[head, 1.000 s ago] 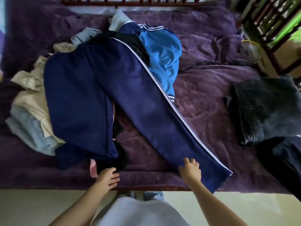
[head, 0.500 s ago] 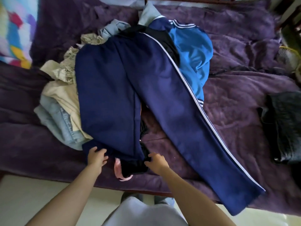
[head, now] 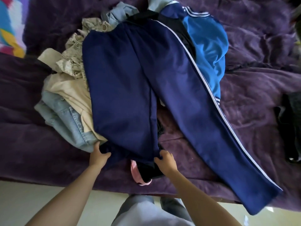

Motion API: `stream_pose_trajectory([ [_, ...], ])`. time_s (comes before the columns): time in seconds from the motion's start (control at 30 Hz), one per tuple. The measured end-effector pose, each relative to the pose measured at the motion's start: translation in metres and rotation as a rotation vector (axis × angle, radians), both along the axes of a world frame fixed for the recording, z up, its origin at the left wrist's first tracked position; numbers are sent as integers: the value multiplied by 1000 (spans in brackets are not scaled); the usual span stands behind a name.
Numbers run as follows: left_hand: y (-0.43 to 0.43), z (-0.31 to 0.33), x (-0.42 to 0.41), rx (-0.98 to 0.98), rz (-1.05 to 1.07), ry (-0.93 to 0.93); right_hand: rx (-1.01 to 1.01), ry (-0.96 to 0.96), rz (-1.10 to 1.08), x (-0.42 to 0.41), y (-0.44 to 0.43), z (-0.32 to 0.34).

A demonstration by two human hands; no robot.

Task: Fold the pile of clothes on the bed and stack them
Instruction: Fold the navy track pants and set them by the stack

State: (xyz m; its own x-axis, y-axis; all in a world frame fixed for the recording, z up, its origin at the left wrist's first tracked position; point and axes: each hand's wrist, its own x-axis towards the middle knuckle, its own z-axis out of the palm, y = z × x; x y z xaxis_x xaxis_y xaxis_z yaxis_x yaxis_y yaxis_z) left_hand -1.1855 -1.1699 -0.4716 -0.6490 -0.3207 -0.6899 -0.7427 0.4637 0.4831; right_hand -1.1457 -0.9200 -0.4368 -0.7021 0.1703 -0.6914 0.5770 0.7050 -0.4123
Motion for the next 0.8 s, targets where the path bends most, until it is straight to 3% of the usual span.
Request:
stream_pose_trajectory([
  [0.1,3,2,5,-43,-85,-118,-175,133,-322,-2,6,13],
  [0.23,20,15,17,75,-128,-237,-353,267,-623,-19,18,30],
  [0.33,36,37,33,217,-199,-260,-622,245,-945,-34,26,45],
  [0.4,43,51,48,373,-133,-272,-801,174,-1096,-38,34,52],
  [0.53,65,72,83,742,208,-391,-903,101,-981,-17,45,52],
  [0.67,100,85,123,914,457,-531,-532,37,-517,34,46,16],
  [0.8,130,87,164,992,687,-492,-541,-61,-497,89,60,0],
])
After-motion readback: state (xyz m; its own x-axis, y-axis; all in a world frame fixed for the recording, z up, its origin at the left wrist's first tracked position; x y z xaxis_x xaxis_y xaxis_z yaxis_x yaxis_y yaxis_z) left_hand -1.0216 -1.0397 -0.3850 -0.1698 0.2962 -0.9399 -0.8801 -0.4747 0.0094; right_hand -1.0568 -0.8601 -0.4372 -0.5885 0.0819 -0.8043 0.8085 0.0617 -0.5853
